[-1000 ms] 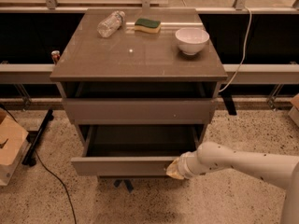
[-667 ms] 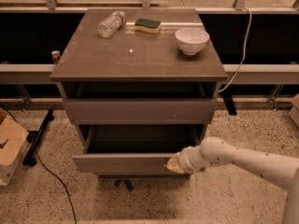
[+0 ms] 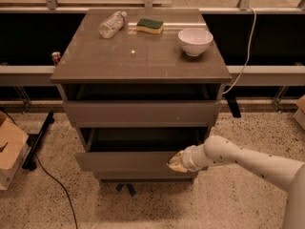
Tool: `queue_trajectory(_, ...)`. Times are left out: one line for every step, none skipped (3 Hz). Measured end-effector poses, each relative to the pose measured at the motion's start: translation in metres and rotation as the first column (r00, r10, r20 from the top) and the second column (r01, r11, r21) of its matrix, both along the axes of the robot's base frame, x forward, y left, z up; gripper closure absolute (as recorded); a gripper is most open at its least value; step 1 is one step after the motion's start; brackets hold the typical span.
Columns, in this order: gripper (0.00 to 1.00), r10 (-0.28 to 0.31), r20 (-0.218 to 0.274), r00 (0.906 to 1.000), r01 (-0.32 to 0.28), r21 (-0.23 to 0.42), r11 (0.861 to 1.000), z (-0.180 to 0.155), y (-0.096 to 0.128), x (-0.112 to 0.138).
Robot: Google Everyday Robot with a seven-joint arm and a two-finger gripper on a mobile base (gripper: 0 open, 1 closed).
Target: Close middle drawer
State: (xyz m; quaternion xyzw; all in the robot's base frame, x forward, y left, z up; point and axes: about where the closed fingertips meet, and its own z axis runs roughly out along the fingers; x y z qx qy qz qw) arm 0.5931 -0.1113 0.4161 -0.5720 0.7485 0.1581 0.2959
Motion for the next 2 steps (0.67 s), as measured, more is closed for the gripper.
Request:
queue_trajectory(0.05,-0.002,0.014,0.9999,0.001,0.026,1.000,0.0001,0.0014,0.0172)
queue_trajectory(0.00,-0.002,0.014,0.9999,0.001,0.026,1.000,0.0001,0.0015,0.0172)
